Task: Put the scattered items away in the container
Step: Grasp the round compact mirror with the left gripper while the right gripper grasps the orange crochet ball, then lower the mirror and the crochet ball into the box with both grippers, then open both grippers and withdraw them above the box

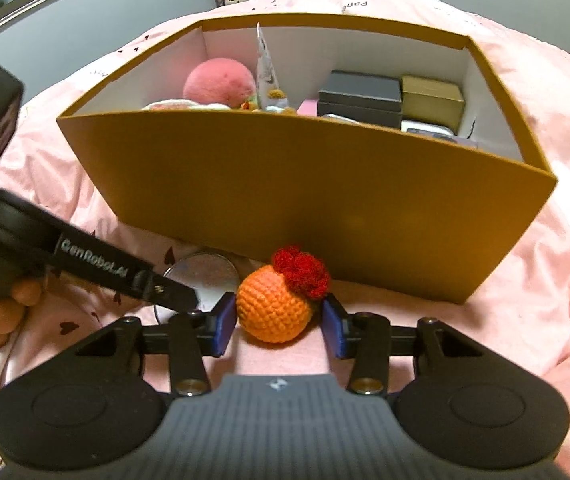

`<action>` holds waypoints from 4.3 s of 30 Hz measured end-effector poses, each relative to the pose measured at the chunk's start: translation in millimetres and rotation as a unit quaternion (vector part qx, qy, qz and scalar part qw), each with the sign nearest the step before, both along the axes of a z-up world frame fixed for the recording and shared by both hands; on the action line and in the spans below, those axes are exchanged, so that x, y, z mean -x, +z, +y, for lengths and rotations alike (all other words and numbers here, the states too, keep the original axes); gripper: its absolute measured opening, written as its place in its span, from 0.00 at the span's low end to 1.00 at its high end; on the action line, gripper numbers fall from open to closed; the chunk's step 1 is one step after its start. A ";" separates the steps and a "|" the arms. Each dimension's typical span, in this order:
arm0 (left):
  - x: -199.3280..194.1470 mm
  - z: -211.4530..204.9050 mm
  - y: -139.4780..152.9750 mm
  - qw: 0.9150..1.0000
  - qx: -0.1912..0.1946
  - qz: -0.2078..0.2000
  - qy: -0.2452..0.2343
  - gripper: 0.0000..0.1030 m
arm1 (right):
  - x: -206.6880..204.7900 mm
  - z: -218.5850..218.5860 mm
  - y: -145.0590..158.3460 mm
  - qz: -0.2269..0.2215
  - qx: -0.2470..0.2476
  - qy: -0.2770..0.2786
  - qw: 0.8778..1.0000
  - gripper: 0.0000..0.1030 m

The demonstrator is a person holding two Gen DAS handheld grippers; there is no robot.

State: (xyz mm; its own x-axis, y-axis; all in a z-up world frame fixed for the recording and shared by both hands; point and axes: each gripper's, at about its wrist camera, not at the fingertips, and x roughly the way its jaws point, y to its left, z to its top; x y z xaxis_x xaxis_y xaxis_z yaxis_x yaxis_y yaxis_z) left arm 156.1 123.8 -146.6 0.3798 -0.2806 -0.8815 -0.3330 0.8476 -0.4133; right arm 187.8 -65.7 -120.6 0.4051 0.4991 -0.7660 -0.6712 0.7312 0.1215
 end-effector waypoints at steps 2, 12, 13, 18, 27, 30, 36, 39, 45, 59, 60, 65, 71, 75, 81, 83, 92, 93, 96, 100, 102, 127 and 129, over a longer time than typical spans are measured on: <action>-1.3 0.7 -3.4 1.000 0.011 -0.003 0.004 0.57 | -3.0 -0.2 -3.4 0.006 -0.001 -0.003 1.000 0.47; 21.9 -11.5 29.7 0.997 -0.025 -0.070 -0.014 0.28 | -2.0 -0.8 -3.1 0.006 -0.003 -0.001 1.000 0.47; 23.3 -13.7 33.5 0.996 -0.025 -0.081 -0.021 0.28 | -1.9 -0.8 -2.6 0.006 -0.003 0.000 1.000 0.47; 17.9 -19.6 33.9 0.995 -0.035 -0.081 -0.038 0.28 | -4.9 -2.4 -2.7 0.014 -0.009 0.001 1.000 0.48; 13.7 -13.7 34.9 0.995 -0.015 -0.091 -0.029 0.15 | -6.1 -1.0 -5.4 0.012 -0.012 0.006 1.000 0.47; 18.1 -17.4 48.2 0.994 -0.027 -0.104 -0.035 0.14 | -3.6 -3.6 0.3 0.007 -0.017 0.004 1.000 0.46; 31.5 -16.6 93.8 0.988 -0.006 -0.147 -0.042 0.14 | 7.8 -7.7 23.8 -0.021 -0.006 0.014 1.000 0.46; 31.2 -16.8 122.1 0.981 0.005 -0.186 -0.053 0.14 | 12.3 -15.1 40.1 -0.042 -0.009 0.018 0.999 0.46; 0.5 -14.6 151.6 0.974 0.019 -0.220 -0.048 0.14 | 18.0 -32.5 74.0 -0.077 -0.026 0.022 0.996 0.46; -83.6 -1.8 93.1 0.988 0.086 -0.131 0.004 0.14 | -35.0 -31.0 110.0 -0.160 -0.019 -0.014 0.987 0.46; -86.6 -2.7 87.5 0.988 0.090 -0.128 0.004 0.14 | -38.3 -29.2 108.2 -0.163 -0.011 -0.014 0.986 0.46; -96.4 -7.5 73.6 0.991 0.080 -0.105 -0.007 0.14 | -55.1 -29.5 97.4 -0.156 0.011 -0.011 0.988 0.46; -104.7 -13.5 71.3 0.995 0.035 -0.083 -0.031 0.15 | -76.0 -17.9 90.9 -0.168 0.045 0.021 0.985 0.46; -108.7 -20.7 77.8 0.996 -0.014 -0.075 -0.053 0.21 | -88.2 -6.8 87.8 -0.179 0.073 0.048 0.980 0.46; -105.4 -25.0 86.7 0.993 -0.030 -0.082 -0.074 0.30 | -114.7 11.0 78.7 -0.194 0.123 0.107 0.967 0.46; -102.5 -23.7 90.7 0.993 -0.029 -0.086 -0.075 0.33 | -122.3 16.1 74.8 -0.192 0.143 0.128 0.962 0.46; -97.8 -16.8 92.1 0.992 -0.031 -0.096 -0.075 0.24 | -140.2 35.1 61.4 -0.197 0.202 0.165 0.945 0.46; -97.8 -16.6 90.8 0.992 -0.033 -0.098 -0.076 0.22 | -140.9 36.4 60.5 -0.196 0.204 0.165 0.945 0.46; -98.7 -13.5 86.4 0.992 -0.021 -0.099 -0.072 0.20 | -141.0 38.7 59.4 -0.195 0.207 0.166 0.944 0.46; -101.5 -18.3 83.9 0.991 -0.033 -0.104 -0.084 0.20 | -139.4 38.6 59.0 -0.197 0.216 0.173 0.941 0.46; -101.4 -24.1 84.2 0.989 -0.053 -0.103 -0.096 0.20 | -139.9 38.6 59.7 -0.197 0.223 0.176 0.938 0.46; -97.2 -35.7 83.4 0.984 -0.070 -0.113 -0.119 0.21 | -141.9 38.6 54.2 -0.182 0.250 0.181 0.933 0.49; -99.1 -35.7 79.4 0.985 -0.064 -0.108 -0.117 0.21 | -140.2 37.2 55.9 -0.185 0.249 0.179 0.934 0.49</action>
